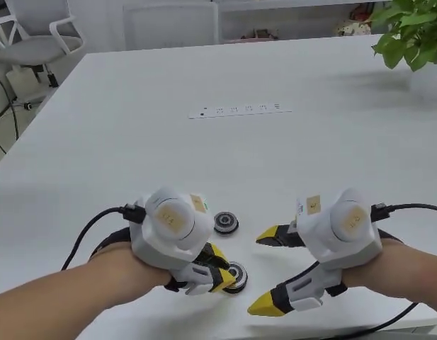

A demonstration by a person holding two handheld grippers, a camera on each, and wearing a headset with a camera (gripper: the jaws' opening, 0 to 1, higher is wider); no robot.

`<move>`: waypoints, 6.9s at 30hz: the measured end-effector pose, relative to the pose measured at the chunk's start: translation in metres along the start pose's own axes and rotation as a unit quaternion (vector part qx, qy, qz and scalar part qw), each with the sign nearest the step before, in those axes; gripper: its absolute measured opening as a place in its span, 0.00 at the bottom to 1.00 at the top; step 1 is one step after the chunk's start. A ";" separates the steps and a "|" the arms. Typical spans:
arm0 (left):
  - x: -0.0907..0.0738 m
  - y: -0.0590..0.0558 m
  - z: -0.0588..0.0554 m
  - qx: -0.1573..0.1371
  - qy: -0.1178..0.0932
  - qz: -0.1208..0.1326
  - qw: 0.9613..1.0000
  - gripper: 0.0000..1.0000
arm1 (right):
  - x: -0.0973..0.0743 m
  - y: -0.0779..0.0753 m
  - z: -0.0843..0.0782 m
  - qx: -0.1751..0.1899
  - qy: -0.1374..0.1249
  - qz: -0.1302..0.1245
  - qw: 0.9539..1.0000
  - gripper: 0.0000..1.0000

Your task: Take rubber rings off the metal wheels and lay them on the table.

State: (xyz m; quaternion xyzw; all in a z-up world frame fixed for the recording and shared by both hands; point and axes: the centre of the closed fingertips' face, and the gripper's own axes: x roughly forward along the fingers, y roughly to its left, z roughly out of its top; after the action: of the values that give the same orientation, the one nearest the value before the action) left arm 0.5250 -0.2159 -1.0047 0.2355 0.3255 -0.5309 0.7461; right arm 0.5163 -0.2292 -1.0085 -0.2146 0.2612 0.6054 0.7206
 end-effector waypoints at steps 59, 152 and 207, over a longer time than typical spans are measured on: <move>0.002 -0.002 -0.002 0.012 -0.007 0.024 1.000 0.14 | 0.021 0.000 0.004 0.089 -0.040 0.039 0.994 0.27; 0.002 -0.003 -0.002 0.011 -0.005 0.036 0.999 0.13 | 0.011 -0.001 -0.008 0.056 -0.003 0.019 0.998 0.00; 0.002 -0.004 -0.002 0.020 -0.005 0.041 0.999 0.12 | 0.002 -0.007 0.004 0.238 -0.088 0.038 0.967 0.00</move>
State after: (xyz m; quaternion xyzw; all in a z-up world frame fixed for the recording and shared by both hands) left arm 0.5216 -0.2172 -1.0078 0.2610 0.3012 -0.5070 0.7643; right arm 0.5238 -0.2262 -1.0067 0.0269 0.3411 0.5692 0.7476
